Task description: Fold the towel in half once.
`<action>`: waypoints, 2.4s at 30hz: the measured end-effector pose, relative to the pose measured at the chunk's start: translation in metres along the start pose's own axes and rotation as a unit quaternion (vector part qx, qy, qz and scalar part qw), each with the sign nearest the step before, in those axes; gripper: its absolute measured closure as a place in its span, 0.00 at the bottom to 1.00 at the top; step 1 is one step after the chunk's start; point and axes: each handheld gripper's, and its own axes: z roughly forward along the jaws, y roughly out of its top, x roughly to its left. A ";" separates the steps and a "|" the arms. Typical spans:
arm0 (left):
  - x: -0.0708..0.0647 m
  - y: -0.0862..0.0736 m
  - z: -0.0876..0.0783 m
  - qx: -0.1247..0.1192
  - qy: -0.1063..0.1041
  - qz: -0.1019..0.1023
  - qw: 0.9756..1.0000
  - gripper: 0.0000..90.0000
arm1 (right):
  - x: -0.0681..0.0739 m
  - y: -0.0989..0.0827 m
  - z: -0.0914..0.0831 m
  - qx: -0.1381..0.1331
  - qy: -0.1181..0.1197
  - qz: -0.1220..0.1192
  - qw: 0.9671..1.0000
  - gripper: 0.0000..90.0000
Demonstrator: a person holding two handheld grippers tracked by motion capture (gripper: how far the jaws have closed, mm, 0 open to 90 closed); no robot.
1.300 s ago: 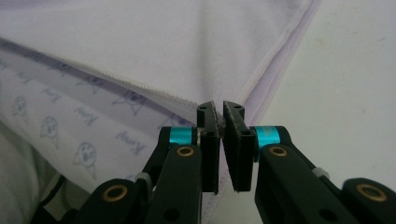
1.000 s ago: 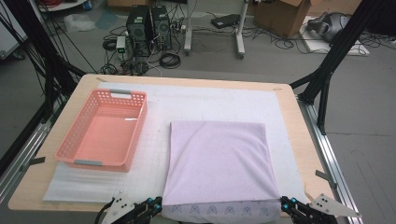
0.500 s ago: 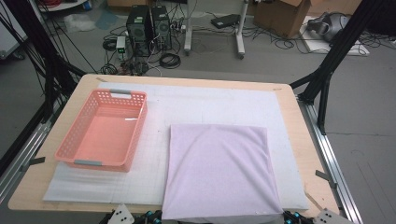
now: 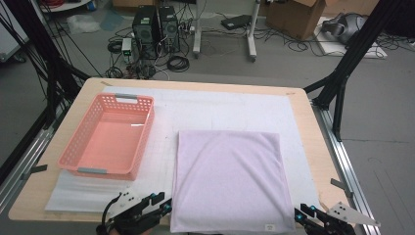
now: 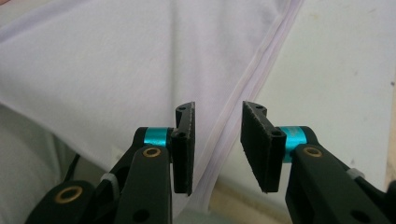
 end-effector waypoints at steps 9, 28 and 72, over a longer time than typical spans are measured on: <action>0.034 0.041 0.056 0.026 0.011 -0.004 1.000 0.70 | -0.016 0.021 0.029 0.005 0.000 0.002 1.000 0.74; 0.082 0.070 0.134 0.055 0.138 -0.017 0.989 0.95 | -0.046 0.048 0.063 0.008 -0.004 0.008 1.000 0.73; 0.083 0.093 0.169 0.042 0.127 -0.035 0.990 0.95 | -0.083 0.114 0.166 0.025 -0.044 0.017 0.999 0.97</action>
